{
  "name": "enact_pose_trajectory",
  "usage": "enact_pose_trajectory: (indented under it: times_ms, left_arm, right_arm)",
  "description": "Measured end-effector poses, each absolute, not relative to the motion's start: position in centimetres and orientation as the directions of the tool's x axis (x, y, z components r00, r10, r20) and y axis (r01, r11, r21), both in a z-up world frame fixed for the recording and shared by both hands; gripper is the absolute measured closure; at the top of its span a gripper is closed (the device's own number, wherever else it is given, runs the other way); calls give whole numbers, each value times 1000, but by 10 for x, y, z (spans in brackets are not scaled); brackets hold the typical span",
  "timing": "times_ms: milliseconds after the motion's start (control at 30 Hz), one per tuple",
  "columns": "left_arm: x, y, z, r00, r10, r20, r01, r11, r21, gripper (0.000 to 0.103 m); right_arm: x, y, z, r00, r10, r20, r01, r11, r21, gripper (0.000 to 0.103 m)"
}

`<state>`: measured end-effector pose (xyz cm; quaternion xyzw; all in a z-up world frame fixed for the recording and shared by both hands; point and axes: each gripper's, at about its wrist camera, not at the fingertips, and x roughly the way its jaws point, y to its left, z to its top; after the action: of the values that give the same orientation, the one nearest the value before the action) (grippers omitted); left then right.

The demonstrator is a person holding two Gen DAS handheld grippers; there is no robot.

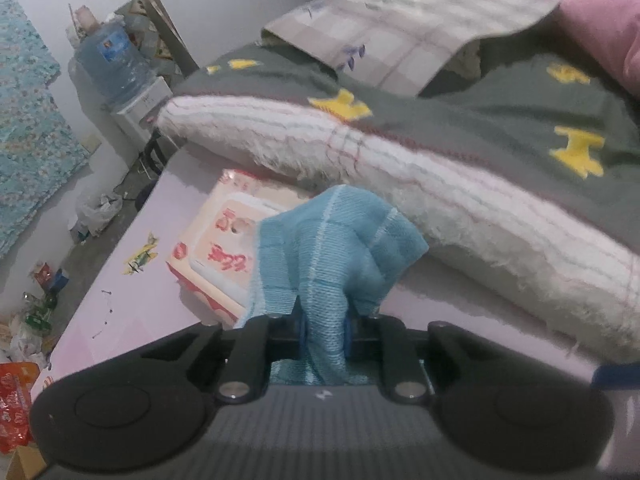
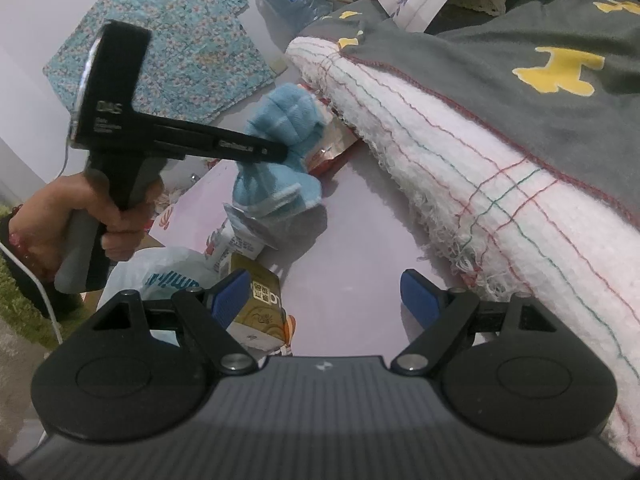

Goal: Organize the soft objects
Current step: 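Carry the blue towel with left tool while right tool grasps green scrunchie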

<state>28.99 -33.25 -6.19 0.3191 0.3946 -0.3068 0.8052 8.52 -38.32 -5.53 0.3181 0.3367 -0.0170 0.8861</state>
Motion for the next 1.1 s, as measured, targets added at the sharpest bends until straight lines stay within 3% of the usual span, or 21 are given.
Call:
enact_pose_trajectory:
  times_ms: [533,767,1100]
  left_arm:
    - [229,-249,50,600,-401,-692,630,770,101,87]
    - [176,-198,65,609,-455,-650,597,802,-2,87]
    - [109,-135,59,639,-479,-601,526,843,-112,87]
  right_arm:
    - [54,-381,-21,819,174,-546,205,800,563,21]
    - [29,-378,-12,816,212,-538,175,797,579,21]
    - [4,-353,-15,739,311,-598,99,828,552,20]
